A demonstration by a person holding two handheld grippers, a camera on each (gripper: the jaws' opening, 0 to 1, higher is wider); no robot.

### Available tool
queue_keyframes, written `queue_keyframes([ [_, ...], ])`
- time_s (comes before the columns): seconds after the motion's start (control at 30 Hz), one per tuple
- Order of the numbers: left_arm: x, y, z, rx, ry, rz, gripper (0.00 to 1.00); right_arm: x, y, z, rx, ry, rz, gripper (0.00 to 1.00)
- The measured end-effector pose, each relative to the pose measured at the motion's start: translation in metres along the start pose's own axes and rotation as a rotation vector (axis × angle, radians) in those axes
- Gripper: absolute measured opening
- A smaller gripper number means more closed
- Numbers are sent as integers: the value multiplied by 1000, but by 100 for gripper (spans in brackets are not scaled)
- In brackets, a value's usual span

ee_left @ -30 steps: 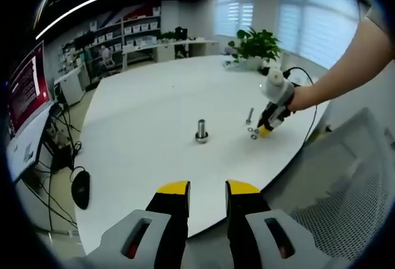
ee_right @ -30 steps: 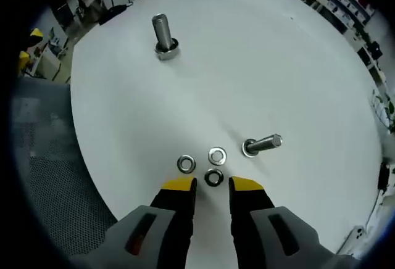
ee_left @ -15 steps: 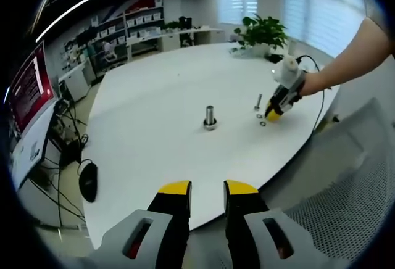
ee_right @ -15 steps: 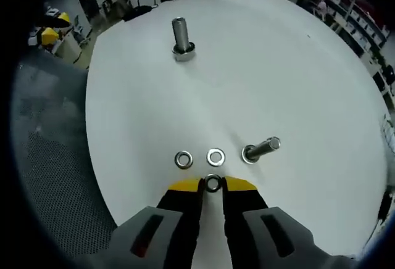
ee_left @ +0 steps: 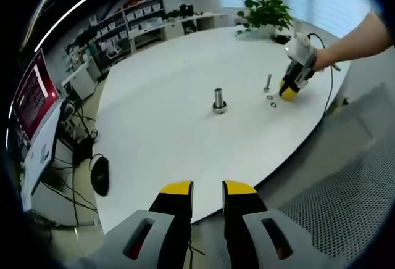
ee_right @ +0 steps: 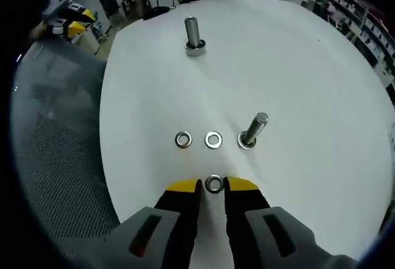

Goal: Place the washer onto the threaded stud by aligning its center hole with the stud, sliding it down to the base, and recovering from edge contact or off-axis alignment until the washer reaches the visible bottom stop.

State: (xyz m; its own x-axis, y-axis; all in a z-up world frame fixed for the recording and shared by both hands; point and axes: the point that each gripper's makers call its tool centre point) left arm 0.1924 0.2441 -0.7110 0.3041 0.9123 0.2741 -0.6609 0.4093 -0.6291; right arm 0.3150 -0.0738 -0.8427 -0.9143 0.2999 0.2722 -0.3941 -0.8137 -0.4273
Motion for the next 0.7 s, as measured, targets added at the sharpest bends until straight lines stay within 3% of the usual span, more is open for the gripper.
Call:
queue_keyframes([
  [0.1, 1, 2, 0, 10, -8, 2, 17, 2, 0, -1, 23, 2, 7, 17],
  [0.2, -1, 6, -2, 29, -5, -18, 17, 2, 1, -1, 110, 26, 119, 17],
  [0.33, 1, 4, -1, 25, -11, -17, 17, 7, 0, -3, 221, 34, 208, 16],
  [0.5, 0, 3, -1, 16, -3, -11, 17, 7, -2, -3, 326, 19, 190, 16],
  [0.67, 1, -1, 0, -4, 4, 13, 17, 8, -1, -3, 442, 53, 216, 16],
  [0.7, 1, -1, 0, -8, 5, 15, 17, 9, -1, -4, 460, 62, 190, 16],
])
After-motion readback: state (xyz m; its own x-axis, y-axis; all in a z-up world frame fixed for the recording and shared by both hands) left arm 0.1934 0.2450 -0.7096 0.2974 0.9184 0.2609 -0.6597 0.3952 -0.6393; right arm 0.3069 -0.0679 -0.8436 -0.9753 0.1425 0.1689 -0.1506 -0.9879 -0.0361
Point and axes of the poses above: the point that each gripper's makers call its tool centre point, and the gripper's own axes: z roughly backward along the fingers, x roughly to its left, y roughly out of its underside, and after that the axes turned 13 degrees about -y, right-handed
